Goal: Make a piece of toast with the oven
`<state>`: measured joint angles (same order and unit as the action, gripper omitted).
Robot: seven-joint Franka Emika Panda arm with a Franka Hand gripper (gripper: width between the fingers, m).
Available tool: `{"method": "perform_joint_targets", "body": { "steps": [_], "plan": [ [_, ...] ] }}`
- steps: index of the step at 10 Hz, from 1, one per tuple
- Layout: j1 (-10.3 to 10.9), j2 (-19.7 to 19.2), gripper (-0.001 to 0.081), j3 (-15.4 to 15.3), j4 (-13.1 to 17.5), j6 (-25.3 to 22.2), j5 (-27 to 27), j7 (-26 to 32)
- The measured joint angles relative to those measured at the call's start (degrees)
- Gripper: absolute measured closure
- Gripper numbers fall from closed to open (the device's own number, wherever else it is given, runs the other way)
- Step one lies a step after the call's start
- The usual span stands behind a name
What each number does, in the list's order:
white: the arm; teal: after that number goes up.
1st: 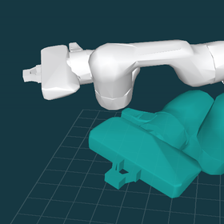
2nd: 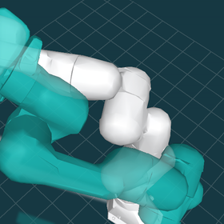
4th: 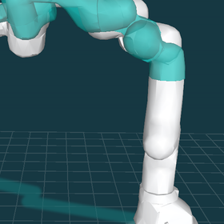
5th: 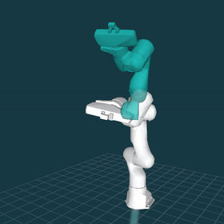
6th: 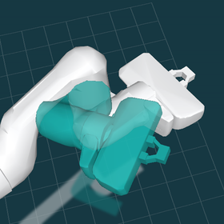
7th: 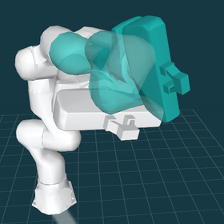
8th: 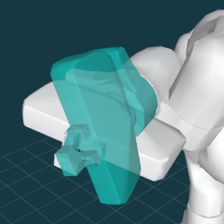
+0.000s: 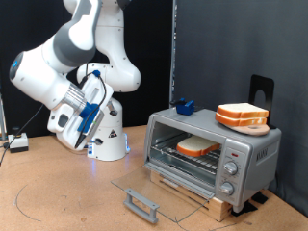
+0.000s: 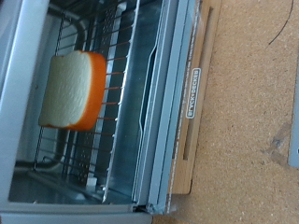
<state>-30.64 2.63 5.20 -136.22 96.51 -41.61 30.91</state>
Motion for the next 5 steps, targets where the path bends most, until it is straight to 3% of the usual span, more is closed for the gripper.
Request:
{"method": "perform_joint_targets", "body": {
  "steps": [1, 4, 5],
  "plan": [
    [0.1, -2.1, -0.0003, -0.1, -0.2, 1.9, -0.2, 0.0],
    [0.8, -8.6, -0.0003, -1.5, 0.5, 4.1, 7.1, -4.0],
    [1.2, -10.8, -0.0003, -2.0, 0.5, 6.7, 7.5, -4.0]
  ]
}}
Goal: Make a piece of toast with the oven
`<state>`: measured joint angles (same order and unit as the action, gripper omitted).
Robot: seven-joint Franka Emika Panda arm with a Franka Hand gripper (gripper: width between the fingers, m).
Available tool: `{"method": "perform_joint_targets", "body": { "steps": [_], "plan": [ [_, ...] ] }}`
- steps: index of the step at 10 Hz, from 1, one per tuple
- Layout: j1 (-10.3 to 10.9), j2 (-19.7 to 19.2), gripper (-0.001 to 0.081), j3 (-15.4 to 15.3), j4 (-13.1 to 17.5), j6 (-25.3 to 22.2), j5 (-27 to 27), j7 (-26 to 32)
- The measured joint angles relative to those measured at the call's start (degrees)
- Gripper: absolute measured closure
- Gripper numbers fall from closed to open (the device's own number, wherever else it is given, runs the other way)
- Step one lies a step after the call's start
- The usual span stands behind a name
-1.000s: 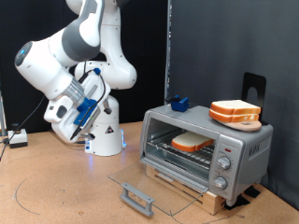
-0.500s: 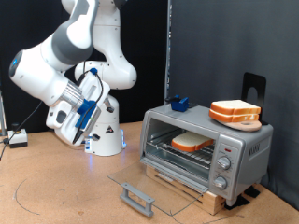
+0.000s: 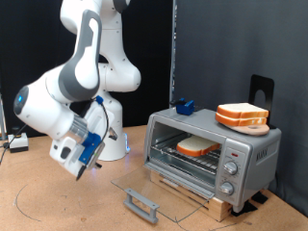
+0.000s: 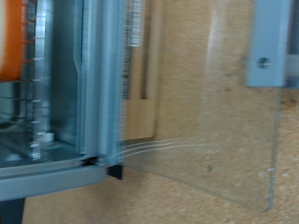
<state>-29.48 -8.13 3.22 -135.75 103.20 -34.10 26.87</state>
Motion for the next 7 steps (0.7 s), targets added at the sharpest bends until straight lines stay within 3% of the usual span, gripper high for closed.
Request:
{"method": "perform_joint_targets", "body": {
  "steps": [1, 4, 7],
  "plan": [
    [0.3, -1.6, -0.0003, -0.3, 0.5, 1.6, 0.1, 0.0],
    [-0.4, -2.2, -0.0003, -0.2, 0.6, -2.5, -0.2, 2.1],
    [-0.4, -5.8, -0.0003, -0.2, 0.2, -1.7, 0.6, 2.7]
  ]
}}
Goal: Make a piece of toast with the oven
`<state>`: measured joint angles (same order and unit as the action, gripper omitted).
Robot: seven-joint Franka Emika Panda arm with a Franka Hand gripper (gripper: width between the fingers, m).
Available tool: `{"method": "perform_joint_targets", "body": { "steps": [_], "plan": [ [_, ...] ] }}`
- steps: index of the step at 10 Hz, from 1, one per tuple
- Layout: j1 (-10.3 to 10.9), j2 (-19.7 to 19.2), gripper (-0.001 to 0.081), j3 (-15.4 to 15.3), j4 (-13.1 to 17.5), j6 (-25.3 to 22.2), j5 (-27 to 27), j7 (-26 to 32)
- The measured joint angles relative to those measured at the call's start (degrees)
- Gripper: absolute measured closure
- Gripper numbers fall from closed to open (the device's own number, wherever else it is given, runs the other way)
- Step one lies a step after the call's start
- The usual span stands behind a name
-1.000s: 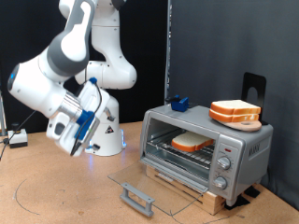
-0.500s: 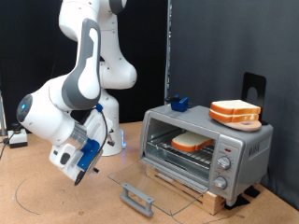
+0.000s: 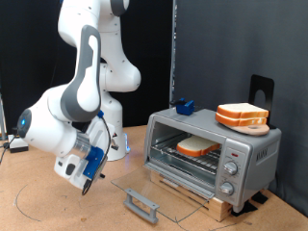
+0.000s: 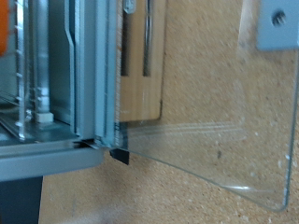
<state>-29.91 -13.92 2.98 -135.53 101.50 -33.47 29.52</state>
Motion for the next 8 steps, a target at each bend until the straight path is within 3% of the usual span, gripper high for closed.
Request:
{"method": "perform_joint_targets", "body": {
  "steps": [4, 8],
  "plan": [
    [0.4, -5.6, -0.0003, -0.8, -0.8, 5.4, 0.7, 0.9],
    [0.4, -6.9, -0.0003, -2.8, -1.6, 3.4, -1.7, 4.7]
  ]
}}
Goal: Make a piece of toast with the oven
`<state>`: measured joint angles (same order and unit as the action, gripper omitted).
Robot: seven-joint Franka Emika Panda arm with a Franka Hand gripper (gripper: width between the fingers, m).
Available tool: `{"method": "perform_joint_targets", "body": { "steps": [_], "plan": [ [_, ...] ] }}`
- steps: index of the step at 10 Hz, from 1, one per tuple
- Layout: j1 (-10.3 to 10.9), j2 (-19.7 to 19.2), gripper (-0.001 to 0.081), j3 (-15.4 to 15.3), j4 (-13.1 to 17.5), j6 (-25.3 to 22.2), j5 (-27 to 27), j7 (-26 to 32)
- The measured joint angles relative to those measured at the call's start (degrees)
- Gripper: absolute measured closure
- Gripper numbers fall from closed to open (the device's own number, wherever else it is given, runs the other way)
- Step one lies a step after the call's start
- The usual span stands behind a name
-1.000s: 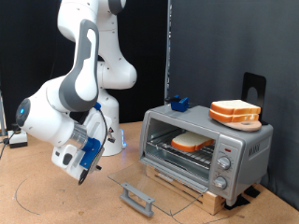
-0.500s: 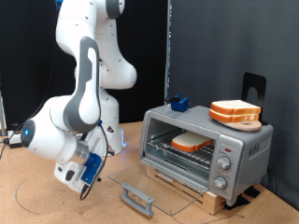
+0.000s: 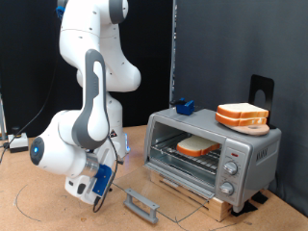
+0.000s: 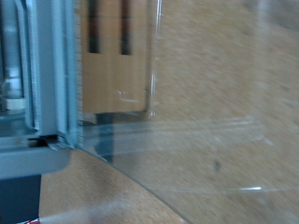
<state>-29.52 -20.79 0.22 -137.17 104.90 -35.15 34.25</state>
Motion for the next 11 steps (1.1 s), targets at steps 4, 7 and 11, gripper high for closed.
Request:
{"method": "perform_joint_targets", "body": {
  "steps": [4, 7, 11],
  "plan": [
    [-0.1, 2.2, -0.0003, -0.9, -0.7, -7.9, -0.7, 1.2],
    [-1.3, 5.4, -0.0003, -0.8, -0.6, -18.1, -1.3, 3.2],
    [-1.4, 10.3, -0.0003, -1.2, -2.0, -27.4, -1.6, 5.9]
  ]
}}
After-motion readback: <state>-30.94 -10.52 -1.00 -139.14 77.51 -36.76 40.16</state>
